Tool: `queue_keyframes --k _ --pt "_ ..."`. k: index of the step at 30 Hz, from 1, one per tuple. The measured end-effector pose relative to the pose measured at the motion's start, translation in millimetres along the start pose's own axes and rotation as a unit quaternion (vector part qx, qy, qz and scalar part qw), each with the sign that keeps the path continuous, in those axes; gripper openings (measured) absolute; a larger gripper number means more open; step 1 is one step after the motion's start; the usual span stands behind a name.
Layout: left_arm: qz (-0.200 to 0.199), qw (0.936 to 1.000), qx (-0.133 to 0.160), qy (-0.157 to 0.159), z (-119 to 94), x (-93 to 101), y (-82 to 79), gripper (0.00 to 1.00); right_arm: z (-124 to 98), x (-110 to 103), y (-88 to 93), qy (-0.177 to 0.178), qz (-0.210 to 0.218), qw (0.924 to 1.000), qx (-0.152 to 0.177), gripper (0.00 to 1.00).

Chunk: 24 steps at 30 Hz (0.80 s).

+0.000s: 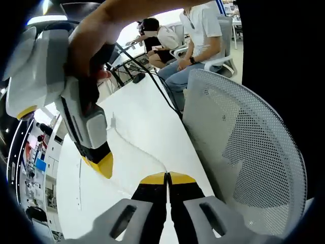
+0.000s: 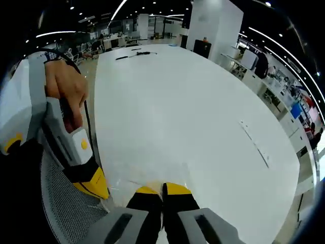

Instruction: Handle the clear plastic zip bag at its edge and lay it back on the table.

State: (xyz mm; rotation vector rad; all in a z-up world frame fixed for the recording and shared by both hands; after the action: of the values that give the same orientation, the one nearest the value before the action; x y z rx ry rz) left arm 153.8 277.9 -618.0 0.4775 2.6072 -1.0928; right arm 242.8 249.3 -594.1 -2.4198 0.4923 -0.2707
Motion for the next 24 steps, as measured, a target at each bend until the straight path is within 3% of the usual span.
queue_keyframes --k 3,20,24 --pt "-0.016 0.9997 0.015 -0.006 -2.3 -2.8 -4.6 0.00 -2.5 0.4 -6.3 0.002 0.002 0.9999 0.010 0.00" --pt "-0.031 0.9992 0.011 -0.021 -6.6 -12.1 -5.6 0.00 -6.4 15.8 -24.1 0.025 0.003 0.9992 0.032 0.00" --pt "-0.050 0.9984 0.010 -0.024 -8.0 -12.6 -3.7 0.00 -5.2 18.9 -24.2 0.027 0.002 0.9990 0.035 0.00"
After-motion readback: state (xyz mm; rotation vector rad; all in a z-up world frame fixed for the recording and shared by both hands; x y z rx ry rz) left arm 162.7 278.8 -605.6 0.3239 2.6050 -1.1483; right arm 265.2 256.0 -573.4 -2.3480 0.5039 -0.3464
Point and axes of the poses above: the point that each gripper's makers call its tool centre point, and the gripper's own axes: z roughly forward along the fingers, x roughly to its right, y roughly out of its underside, the point moved 3 cm from there along -z, roughly backward along the fingers, and after that the axes turned 6 degrees about x, right-handed, at the moved point
